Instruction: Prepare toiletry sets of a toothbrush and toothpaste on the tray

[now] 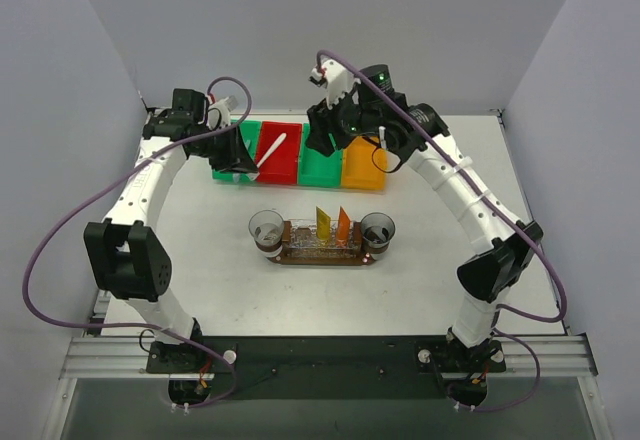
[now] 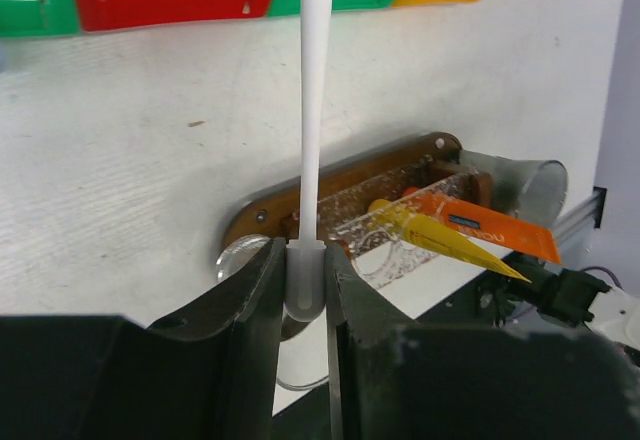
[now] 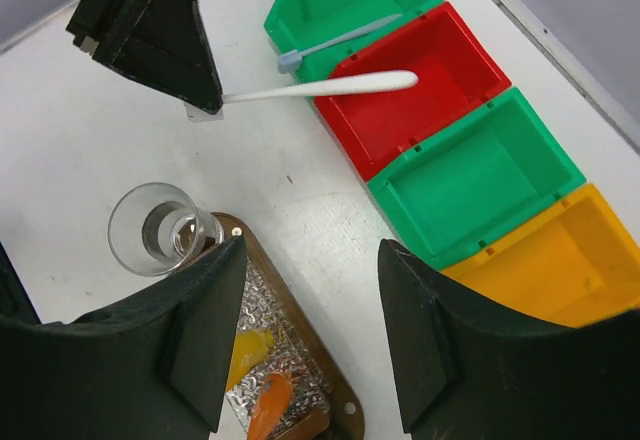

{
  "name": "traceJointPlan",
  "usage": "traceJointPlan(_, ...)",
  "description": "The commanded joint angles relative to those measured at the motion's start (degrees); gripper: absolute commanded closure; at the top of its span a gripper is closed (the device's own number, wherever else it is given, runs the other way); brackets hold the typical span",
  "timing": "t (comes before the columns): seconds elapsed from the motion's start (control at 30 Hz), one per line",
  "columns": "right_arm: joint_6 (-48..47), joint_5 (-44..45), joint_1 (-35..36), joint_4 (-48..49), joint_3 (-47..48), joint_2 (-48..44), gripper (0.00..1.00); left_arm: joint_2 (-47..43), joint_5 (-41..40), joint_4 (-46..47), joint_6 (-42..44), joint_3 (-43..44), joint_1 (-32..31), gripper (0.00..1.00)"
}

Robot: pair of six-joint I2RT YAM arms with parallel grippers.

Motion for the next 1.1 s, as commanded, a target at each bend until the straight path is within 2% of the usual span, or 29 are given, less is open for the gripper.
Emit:
traceJointPlan(0.0,-11.07,-1.78,4.18,1.77,1.04,0.02,0.49,-2.90,6.17,-4.17,-0.37,5.29,-1.81,1.00)
traceJointPlan(0.13,-20.82,3.57,8.66,2.47,-3.60,-1.46,0.48,-2.81,8.53,-5.84,-2.74,8.37,-3.40,1.00)
traceJointPlan(0.4,-27.52,9.74,11.92,5.11,-11.61,-4.63,0.48,-5.09,10.91,-9.18,-6.35,9.08,-4.54,1.00)
traceJointPlan(0.5,-31.73,15.53,13.41,8.97,-17.32,-6.47,0.48,-6.67,11.35,-10.14,-6.79,7.33,-5.51,1.00)
traceJointPlan(0.77,-36.75,20.12,17.10,19.34,-24.80,-9.47,0.48,-9.75,11.97,-11.55,-6.79,3.89,-8.23,1.00)
traceJointPlan(1.07,-39.39,22.58,21.24,21.55,-27.35,-10.00,0.48,-11.68,12.58,-12.26,-6.61,2.66,-9.55,1.00)
